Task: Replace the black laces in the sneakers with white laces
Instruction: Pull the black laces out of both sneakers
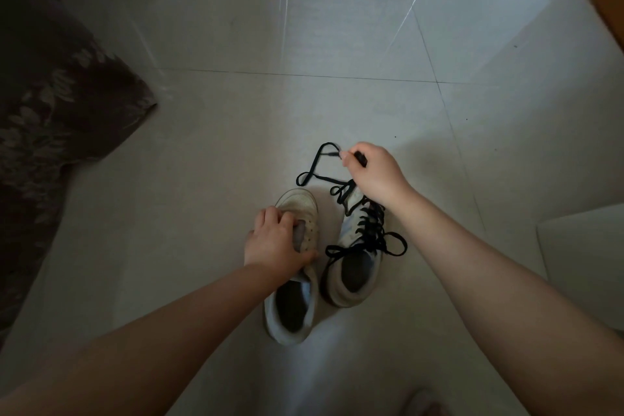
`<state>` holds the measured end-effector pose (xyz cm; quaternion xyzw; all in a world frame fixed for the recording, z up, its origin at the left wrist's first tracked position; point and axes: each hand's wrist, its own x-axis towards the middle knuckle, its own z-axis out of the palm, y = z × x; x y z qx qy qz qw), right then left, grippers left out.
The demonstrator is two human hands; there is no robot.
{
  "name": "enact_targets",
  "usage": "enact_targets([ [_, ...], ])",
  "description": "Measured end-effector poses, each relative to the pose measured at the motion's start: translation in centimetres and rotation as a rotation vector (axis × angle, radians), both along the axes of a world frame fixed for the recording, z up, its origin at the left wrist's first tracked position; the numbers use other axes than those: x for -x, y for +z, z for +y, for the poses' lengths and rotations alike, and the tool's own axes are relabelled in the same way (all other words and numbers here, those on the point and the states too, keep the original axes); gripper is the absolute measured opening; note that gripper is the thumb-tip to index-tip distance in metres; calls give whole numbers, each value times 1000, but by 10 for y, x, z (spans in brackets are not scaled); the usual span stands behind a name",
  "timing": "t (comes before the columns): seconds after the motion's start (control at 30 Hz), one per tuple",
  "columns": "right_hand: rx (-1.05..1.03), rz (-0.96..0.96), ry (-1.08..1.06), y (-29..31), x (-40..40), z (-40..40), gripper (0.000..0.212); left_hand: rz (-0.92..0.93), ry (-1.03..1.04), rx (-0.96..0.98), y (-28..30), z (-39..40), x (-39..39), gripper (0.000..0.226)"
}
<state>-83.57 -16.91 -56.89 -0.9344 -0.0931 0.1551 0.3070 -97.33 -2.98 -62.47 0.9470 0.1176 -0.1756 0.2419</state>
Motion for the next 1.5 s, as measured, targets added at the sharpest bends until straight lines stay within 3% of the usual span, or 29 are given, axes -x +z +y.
enact_targets([
  [0.2,-370,61,-87,21,-10,21,16,-10,23,5,-1,-1,1,69],
  [0.4,-180,-11,47,8,-12,7,19,15,-13,-103,6,4,2,62],
  [0.53,-41,120,110,-6,-5,-13,30,-238,-177,-189,14,-6,-1,41],
  [0.63,3,182,160,-14,4,-24,41,-159,-251,-111,22,-13,-9,41],
  [0.8,-33,222,148,-17,22,-55,21,-42,-278,153,37,-26,-23,44],
  [0.9,-22,148,-11,-25,41,-81,18,131,-286,247,36,-40,-26,57],
  [0.97,-6,153,-219,-29,55,-100,30,238,-282,244,33,-48,-26,64],
  [1.03,-124,370,-393,-32,73,-112,37,239,-272,190,30,-53,-27,57],
  [1.13,-413,651,-487,-35,95,-113,28,181,-212,144,26,-60,-26,36],
  [1.27,-510,508,-445,-50,105,-118,20,198,-216,190,22,-66,-24,28],
  [1.43,-280,244,-194,-61,102,-133,4,195,-246,317,23,-60,-21,26],
  [1.5,-238,143,-196,-67,104,-134,17,178,-219,360,26,-51,-22,33],
])
